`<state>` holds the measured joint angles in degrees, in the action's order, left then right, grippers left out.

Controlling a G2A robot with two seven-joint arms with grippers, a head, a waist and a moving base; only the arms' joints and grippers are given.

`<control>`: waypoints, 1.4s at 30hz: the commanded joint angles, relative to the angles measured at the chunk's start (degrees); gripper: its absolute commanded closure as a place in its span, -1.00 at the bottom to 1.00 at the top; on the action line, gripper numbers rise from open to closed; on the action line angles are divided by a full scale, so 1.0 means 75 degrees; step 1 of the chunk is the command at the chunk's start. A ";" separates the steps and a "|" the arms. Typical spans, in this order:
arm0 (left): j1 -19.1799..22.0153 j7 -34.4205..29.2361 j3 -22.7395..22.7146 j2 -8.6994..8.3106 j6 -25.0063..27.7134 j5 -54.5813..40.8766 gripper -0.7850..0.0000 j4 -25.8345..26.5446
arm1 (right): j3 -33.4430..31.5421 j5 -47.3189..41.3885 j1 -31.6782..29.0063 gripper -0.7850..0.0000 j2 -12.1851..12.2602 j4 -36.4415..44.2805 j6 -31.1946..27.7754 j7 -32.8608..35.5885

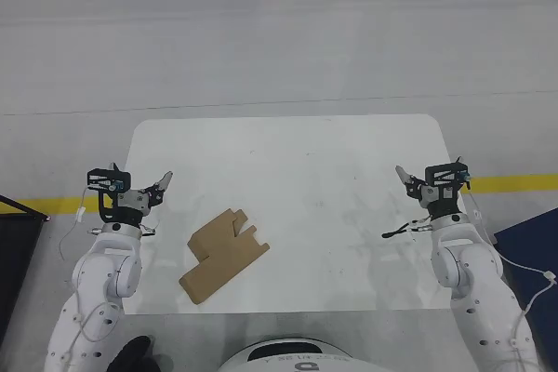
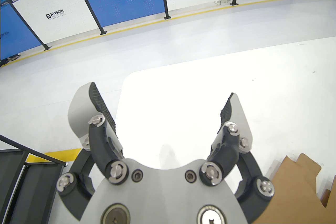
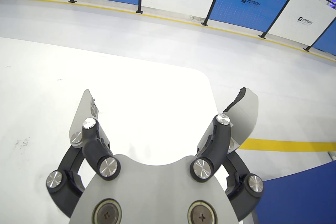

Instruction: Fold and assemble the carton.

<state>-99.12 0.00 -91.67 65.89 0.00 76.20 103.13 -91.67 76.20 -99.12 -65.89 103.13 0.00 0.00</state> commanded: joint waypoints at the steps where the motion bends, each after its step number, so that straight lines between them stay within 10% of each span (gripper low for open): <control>1: 0.0000 0.0000 0.0000 0.0000 0.0000 0.0000 -1.00 0.0000 | 0.0000 0.0000 0.0000 -1.00 0.0000 0.0000 0.0000 0.0000; 14: 0.0000 0.0000 0.0000 0.0000 0.0000 0.0000 -1.00 0.0000 | 0.0000 0.0000 0.0000 -1.00 0.0000 0.0000 0.0000 0.0000; 17: 0.0005 0.0518 0.0162 -0.0063 -0.0311 0.2139 -1.00 -0.0154 | 0.0000 0.0000 0.0000 -1.00 0.0000 0.0000 0.0000 0.0000; 26: -0.0274 0.2996 0.0421 -0.0465 0.2608 0.6058 -1.00 -0.0509 | 0.0000 0.0000 0.0000 -1.00 0.0000 0.0000 0.0000 0.0000; 42: -0.0592 0.3847 -0.0291 -0.0641 0.1995 0.6900 -1.00 -0.0942 | 0.0000 0.0000 0.0000 -1.00 0.0000 0.0000 0.0000 0.0000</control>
<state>-102.81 28.87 -92.89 61.21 16.97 126.14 95.79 -91.67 76.20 -99.12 -65.89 103.13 0.00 0.00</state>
